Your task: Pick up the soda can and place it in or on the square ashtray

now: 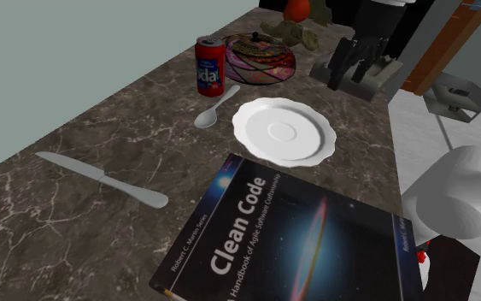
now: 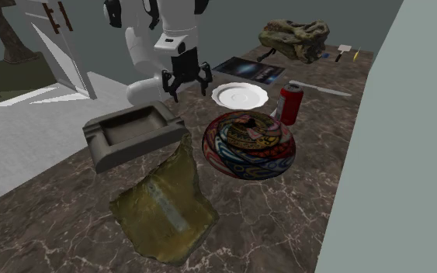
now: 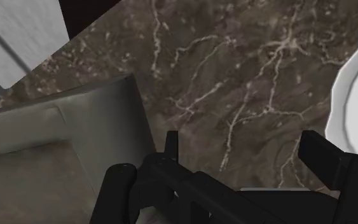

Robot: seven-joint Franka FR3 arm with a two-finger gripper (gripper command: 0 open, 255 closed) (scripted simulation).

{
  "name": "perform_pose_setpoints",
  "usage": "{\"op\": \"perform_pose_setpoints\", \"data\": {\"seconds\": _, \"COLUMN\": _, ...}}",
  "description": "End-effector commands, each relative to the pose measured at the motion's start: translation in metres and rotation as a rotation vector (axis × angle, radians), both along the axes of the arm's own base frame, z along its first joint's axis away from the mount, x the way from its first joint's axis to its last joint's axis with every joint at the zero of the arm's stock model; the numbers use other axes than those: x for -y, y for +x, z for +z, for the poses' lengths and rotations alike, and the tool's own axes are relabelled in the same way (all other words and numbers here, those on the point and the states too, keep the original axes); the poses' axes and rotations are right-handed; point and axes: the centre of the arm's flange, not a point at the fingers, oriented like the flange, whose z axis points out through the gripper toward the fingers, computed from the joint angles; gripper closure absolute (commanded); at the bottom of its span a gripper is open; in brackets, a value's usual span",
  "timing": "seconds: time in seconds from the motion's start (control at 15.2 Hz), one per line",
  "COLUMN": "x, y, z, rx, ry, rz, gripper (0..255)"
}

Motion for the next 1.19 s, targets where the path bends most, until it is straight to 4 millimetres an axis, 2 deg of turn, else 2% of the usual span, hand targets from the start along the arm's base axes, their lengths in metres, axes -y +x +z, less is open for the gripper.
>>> {"op": "perform_pose_setpoints", "data": {"seconds": 0.0, "x": 0.000, "y": 0.000, "z": 0.000, "rx": 0.000, "ry": 0.000, "rz": 0.000, "gripper": 0}}
{"op": "perform_pose_setpoints", "data": {"seconds": 1.12, "x": -0.177, "y": 0.134, "z": 0.053, "rx": 0.011, "ry": -0.044, "rz": -0.045, "gripper": 0}}
